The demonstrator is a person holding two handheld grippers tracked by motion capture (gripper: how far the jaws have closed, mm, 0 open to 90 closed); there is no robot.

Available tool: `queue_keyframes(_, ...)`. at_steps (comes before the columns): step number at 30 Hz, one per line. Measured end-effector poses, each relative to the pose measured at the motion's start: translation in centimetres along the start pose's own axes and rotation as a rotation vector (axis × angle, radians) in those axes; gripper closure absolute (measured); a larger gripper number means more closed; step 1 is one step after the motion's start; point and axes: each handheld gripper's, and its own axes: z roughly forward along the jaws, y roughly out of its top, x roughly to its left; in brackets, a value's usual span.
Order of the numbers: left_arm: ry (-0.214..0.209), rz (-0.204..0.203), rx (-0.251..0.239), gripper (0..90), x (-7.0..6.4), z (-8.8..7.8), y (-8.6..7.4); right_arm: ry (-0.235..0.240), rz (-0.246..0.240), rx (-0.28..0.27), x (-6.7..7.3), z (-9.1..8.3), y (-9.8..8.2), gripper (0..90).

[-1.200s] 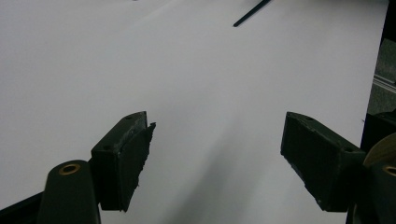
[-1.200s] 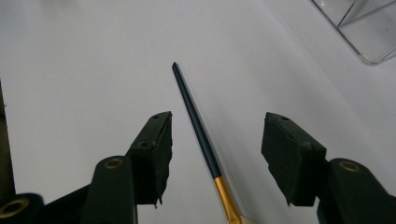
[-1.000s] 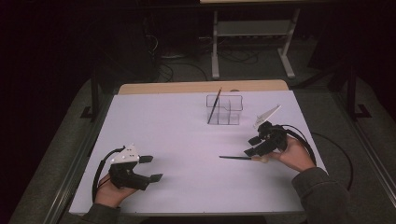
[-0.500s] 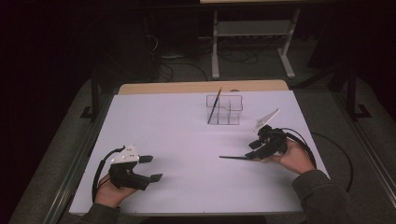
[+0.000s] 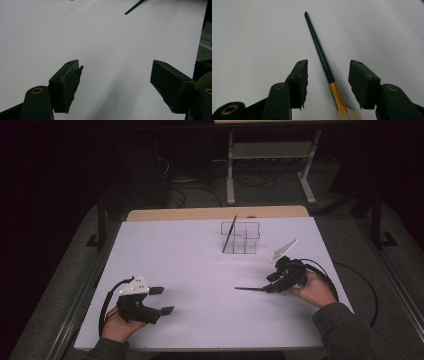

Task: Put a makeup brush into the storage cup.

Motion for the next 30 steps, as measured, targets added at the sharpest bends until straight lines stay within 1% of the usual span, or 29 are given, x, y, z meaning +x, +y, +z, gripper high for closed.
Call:
queue_keyframes(3,-0.001,0.004,0.001,23.1,0.0,0.0,0.0,-0.001,-0.011,0.003,0.0,0.1,0.0,50.4)
queue_keyframes(7,-0.001,0.004,0.001,23.1,0.0,0.0,0.0,0.003,-0.011,0.017,0.1,0.2,0.0,51.9)
queue_keyframes(13,-0.002,-0.004,-0.001,23.2,0.0,0.0,0.0,0.000,-0.028,0.019,0.2,0.5,0.1,54.2)
queue_keyframes(17,-0.001,0.005,0.001,23.2,0.0,0.0,0.0,-0.001,-0.029,0.031,0.2,0.6,0.1,55.4)
queue_keyframes(20,-0.001,0.003,0.000,23.2,0.0,0.0,0.0,0.000,-0.024,0.036,0.2,0.8,0.0,55.7)
queue_keyframes(23,-0.001,0.004,0.001,23.2,0.0,0.0,0.0,0.000,-0.031,0.047,0.2,1.0,0.0,57.8)
queue_keyframes(29,-0.003,0.004,0.001,23.2,0.0,0.0,0.0,-0.013,-0.036,0.064,0.1,1.3,-0.1,60.2)
queue_keyframes(30,-0.003,0.005,0.001,23.2,0.0,0.0,0.0,-0.012,-0.029,0.069,0.1,1.3,-0.1,60.7)
